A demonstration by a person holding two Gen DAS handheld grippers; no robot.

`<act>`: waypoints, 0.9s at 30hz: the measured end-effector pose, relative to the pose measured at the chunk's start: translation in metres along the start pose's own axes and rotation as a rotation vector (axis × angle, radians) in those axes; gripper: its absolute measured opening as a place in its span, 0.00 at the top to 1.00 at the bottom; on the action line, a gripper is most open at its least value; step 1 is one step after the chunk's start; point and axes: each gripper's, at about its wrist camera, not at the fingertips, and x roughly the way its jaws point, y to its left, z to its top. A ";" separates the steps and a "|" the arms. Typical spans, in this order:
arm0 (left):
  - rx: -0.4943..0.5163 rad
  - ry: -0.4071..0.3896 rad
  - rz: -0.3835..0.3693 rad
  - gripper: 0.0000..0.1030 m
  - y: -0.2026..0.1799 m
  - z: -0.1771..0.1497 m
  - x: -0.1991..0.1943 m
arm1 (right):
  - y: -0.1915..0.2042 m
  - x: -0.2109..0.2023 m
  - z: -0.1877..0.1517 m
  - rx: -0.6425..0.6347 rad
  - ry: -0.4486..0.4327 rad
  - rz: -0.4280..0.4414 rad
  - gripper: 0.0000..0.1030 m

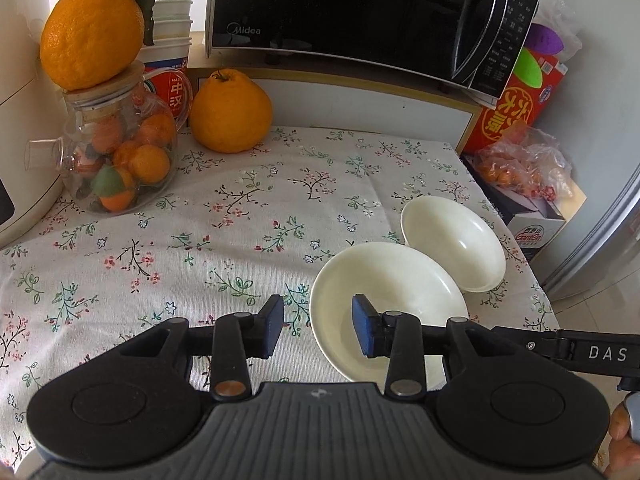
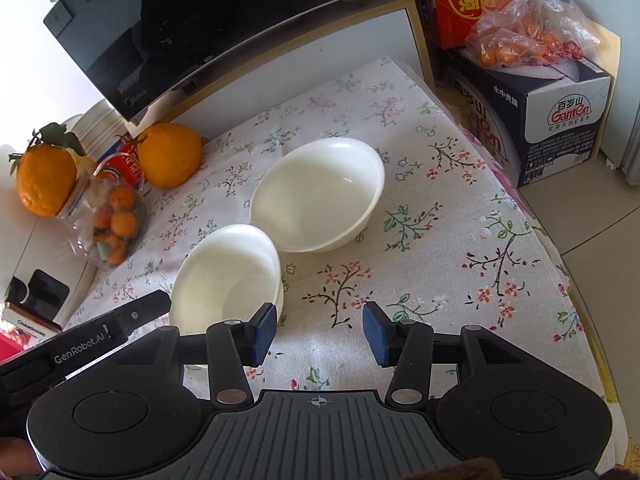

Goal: Organize plates and bowls
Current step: 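Open both grippers to release the deep plate, then move both tools to the rim of a white bowl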

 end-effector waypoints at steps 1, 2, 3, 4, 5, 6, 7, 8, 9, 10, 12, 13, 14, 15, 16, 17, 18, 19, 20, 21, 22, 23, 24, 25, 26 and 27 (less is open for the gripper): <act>0.004 0.003 0.005 0.67 0.001 0.001 0.002 | 0.002 0.001 0.000 -0.002 -0.001 0.005 0.54; 0.004 0.006 0.005 0.67 0.001 0.001 0.003 | 0.003 0.002 0.000 -0.006 -0.002 0.010 0.54; 0.004 0.007 0.005 0.67 0.001 0.001 0.004 | 0.005 0.004 0.000 -0.010 -0.004 0.012 0.54; 0.007 0.007 0.007 0.67 0.001 0.002 0.005 | 0.007 0.005 0.000 -0.013 -0.005 0.013 0.54; 0.011 0.006 0.010 0.67 0.001 0.002 0.006 | 0.008 0.007 0.001 -0.016 -0.005 0.015 0.54; 0.013 0.005 0.013 0.67 0.000 0.002 0.007 | 0.009 0.009 0.002 -0.017 -0.004 0.015 0.54; 0.015 0.006 0.014 0.67 0.000 0.003 0.009 | 0.010 0.010 0.002 -0.019 -0.006 0.013 0.54; 0.015 0.009 0.014 0.67 0.000 0.003 0.011 | 0.012 0.011 0.003 -0.022 -0.008 0.010 0.54; 0.016 0.012 0.014 0.67 0.000 0.003 0.012 | 0.013 0.013 0.003 -0.027 -0.009 0.006 0.54; 0.017 0.016 0.016 0.67 0.000 0.003 0.014 | 0.014 0.014 0.003 -0.033 -0.011 0.003 0.54; 0.020 0.021 0.018 0.67 0.000 0.002 0.016 | 0.015 0.015 0.003 -0.037 -0.011 0.001 0.55; 0.022 0.022 0.019 0.67 -0.001 0.001 0.016 | 0.015 0.016 0.003 -0.037 -0.010 0.005 0.56; 0.024 0.022 0.019 0.67 -0.001 0.001 0.016 | 0.015 0.016 0.003 -0.040 -0.011 0.011 0.59; 0.025 0.021 0.019 0.67 -0.001 0.001 0.016 | 0.016 0.017 0.003 -0.043 -0.012 0.012 0.62; 0.025 0.020 0.020 0.67 -0.001 0.001 0.016 | 0.017 0.017 0.003 -0.047 -0.014 0.013 0.63; 0.024 0.020 0.021 0.68 -0.001 0.001 0.016 | 0.018 0.018 0.003 -0.053 -0.014 0.013 0.66; 0.023 0.020 0.021 0.68 -0.001 0.001 0.016 | 0.019 0.020 0.002 -0.058 -0.011 0.013 0.68; 0.021 0.020 0.023 0.69 -0.001 0.001 0.017 | 0.020 0.022 0.002 -0.061 -0.007 0.011 0.71; 0.022 0.020 0.024 0.69 -0.001 0.001 0.017 | 0.021 0.023 0.001 -0.064 -0.003 0.009 0.73; 0.024 0.020 0.026 0.69 -0.001 0.001 0.017 | 0.021 0.025 0.001 -0.067 0.000 0.007 0.75; 0.027 0.020 0.028 0.69 -0.002 0.001 0.018 | 0.021 0.026 0.000 -0.069 0.001 0.004 0.76; 0.029 0.019 0.032 0.69 -0.002 0.000 0.019 | 0.022 0.027 0.000 -0.071 0.002 0.002 0.78; 0.031 0.020 0.034 0.70 -0.002 0.000 0.019 | 0.022 0.028 -0.001 -0.074 0.002 0.000 0.80; 0.033 0.021 0.035 0.70 -0.002 -0.001 0.020 | 0.023 0.028 -0.001 -0.076 0.002 -0.002 0.81; 0.034 0.022 0.035 0.71 -0.002 -0.001 0.020 | 0.023 0.028 -0.001 -0.081 0.002 -0.005 0.82; 0.036 0.023 0.034 0.71 -0.001 -0.001 0.021 | 0.023 0.029 -0.002 -0.088 0.001 -0.011 0.82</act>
